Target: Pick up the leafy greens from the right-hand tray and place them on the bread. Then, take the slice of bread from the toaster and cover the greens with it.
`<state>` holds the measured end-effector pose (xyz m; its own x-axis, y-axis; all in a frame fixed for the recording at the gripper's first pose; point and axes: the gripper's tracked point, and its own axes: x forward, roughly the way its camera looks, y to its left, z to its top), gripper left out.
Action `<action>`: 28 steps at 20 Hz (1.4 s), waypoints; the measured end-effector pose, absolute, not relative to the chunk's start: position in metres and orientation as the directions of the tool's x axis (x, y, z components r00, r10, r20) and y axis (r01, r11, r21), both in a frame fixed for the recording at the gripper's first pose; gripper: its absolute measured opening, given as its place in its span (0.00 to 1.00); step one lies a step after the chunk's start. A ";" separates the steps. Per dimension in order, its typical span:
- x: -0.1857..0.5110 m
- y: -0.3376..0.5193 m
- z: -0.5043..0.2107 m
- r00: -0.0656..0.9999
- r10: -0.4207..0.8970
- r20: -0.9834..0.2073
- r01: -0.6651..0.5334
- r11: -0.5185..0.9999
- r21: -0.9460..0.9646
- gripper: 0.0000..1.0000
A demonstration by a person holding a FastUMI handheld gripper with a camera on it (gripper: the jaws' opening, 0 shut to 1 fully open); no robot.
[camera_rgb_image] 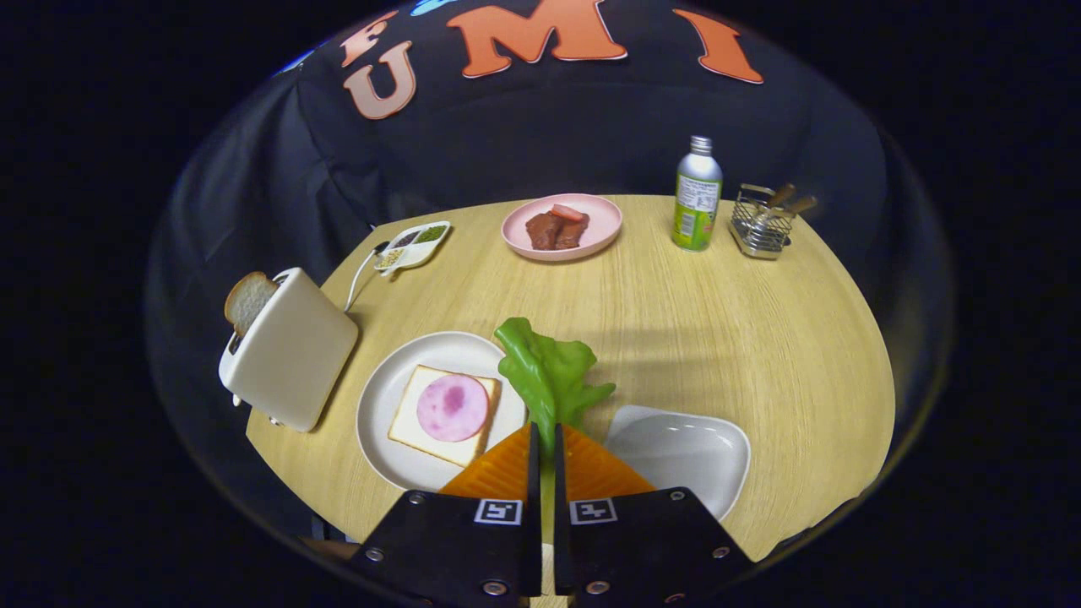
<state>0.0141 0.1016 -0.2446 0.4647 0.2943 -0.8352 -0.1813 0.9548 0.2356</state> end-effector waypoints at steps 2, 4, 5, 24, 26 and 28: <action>0.017 0.119 -0.248 0.457 0.317 -0.831 -0.209 0.946 0.246 0.06; 0.020 0.136 -0.255 0.440 0.340 -0.831 -0.223 0.938 0.266 0.06; 0.020 0.142 -0.259 0.429 0.350 -0.832 -0.226 0.934 0.276 0.06; 0.025 0.213 -0.268 0.349 0.407 -0.844 -0.277 0.906 0.322 0.47; 0.031 0.220 -0.249 0.380 0.407 -0.831 -0.288 0.906 0.312 0.57; 0.035 0.233 -0.226 0.406 0.420 -0.812 -0.304 0.900 0.313 0.65</action>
